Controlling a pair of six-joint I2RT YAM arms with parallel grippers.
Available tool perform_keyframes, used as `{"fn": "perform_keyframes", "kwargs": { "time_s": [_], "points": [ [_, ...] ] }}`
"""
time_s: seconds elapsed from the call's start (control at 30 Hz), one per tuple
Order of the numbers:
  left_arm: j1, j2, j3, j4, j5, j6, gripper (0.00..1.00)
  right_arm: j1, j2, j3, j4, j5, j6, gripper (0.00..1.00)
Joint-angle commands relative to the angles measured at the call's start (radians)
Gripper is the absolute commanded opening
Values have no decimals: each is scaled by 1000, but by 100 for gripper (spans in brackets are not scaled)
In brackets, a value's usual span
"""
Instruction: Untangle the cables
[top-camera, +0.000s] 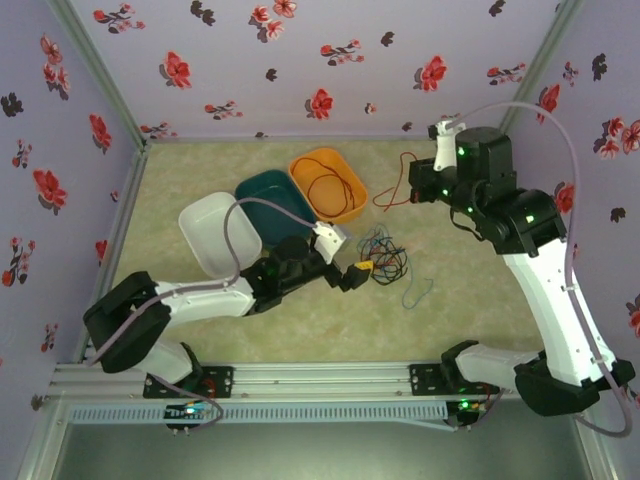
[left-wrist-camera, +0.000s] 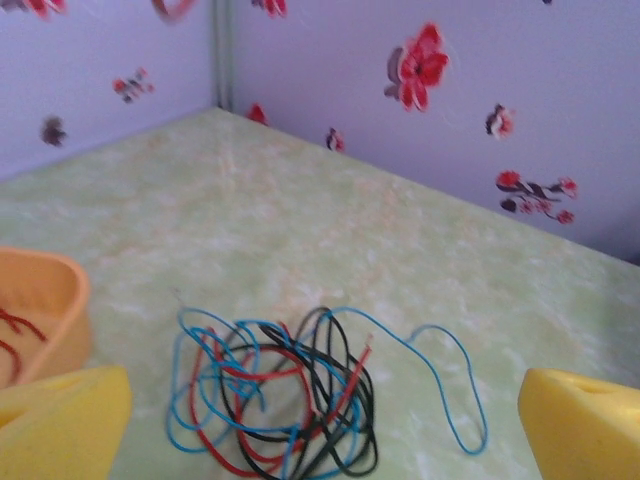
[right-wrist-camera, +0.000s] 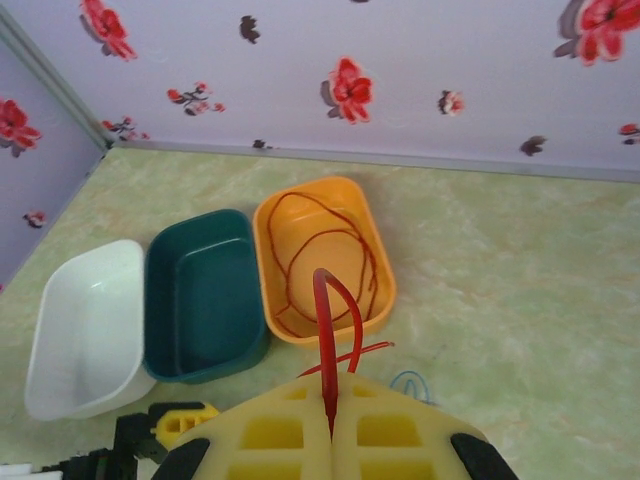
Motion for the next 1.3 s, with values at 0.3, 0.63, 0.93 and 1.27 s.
{"fn": "perform_keyframes", "kwargs": {
  "time_s": [0.3, 0.63, 0.93, 1.27],
  "points": [
    [85, -267, -44, -41, -57, -27, 99, 5, 108, -25, 42, -228, -87, 0],
    [183, -279, 35, -174, -64, -137, 98, 11, 205, -13, 92, -366, -76, 0],
    [223, -154, 147, -214, -67, -180, 100, 71, 279, 26, 99, -418, -76, 0],
    [307, -48, 148, -214, -83, -293, 100, 104, 246, 13, 140, -522, -63, 0]
  ]
}}
